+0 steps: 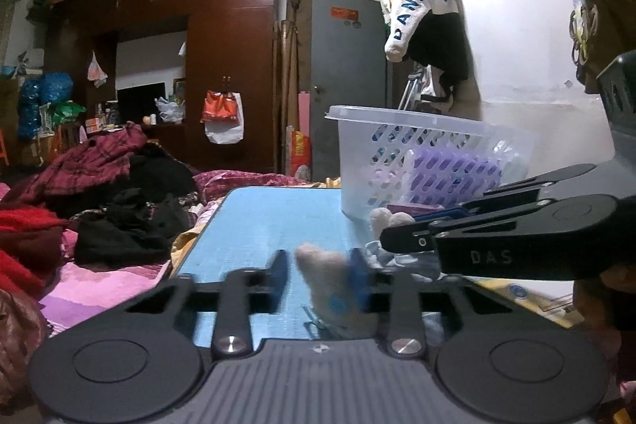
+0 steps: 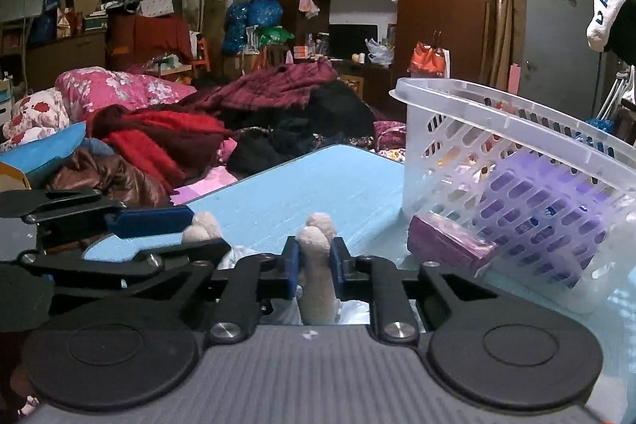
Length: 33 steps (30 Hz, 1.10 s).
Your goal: Organize objects
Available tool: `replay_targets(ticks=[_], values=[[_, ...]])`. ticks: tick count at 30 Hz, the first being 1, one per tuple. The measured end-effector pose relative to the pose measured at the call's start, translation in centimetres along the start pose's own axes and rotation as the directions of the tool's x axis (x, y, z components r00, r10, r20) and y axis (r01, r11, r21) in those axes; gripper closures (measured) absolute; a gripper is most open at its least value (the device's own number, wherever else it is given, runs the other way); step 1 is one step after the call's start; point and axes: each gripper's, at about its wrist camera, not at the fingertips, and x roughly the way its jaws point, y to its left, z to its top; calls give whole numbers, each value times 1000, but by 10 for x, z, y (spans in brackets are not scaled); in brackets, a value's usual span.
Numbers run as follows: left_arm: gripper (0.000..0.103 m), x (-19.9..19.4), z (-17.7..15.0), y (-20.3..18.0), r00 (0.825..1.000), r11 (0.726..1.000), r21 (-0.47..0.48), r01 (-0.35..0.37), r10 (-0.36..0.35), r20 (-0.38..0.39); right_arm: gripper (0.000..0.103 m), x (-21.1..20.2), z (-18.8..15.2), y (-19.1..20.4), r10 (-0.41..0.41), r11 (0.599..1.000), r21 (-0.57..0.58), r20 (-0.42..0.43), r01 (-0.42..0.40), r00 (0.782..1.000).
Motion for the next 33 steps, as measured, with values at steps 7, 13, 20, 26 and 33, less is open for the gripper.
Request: replay_targets(ticks=[7, 13, 20, 26, 33], values=[[82, -4, -1, 7, 997, 999, -38, 28, -25, 77, 88, -15, -1, -8, 0, 1000, 24, 44, -1, 999], [84, -8, 17, -1, 984, 996, -28, 82, -77, 158, 88, -36, 7, -21, -11, 998, 58, 122, 4, 992], [85, 0, 41, -18, 964, 989, 4, 150, -147, 224, 89, -60, 21, -42, -49, 995, 93, 192, 32, 980], [85, 4, 65, -31, 947, 981, 16, 195, -193, 259, 89, -78, 41, -57, -92, 993, 96, 239, 71, 967], [86, 39, 135, -55, 934, 971, 38, 235, -236, 268, 89, -76, 84, -89, -177, 982, 110, 253, 153, 951]])
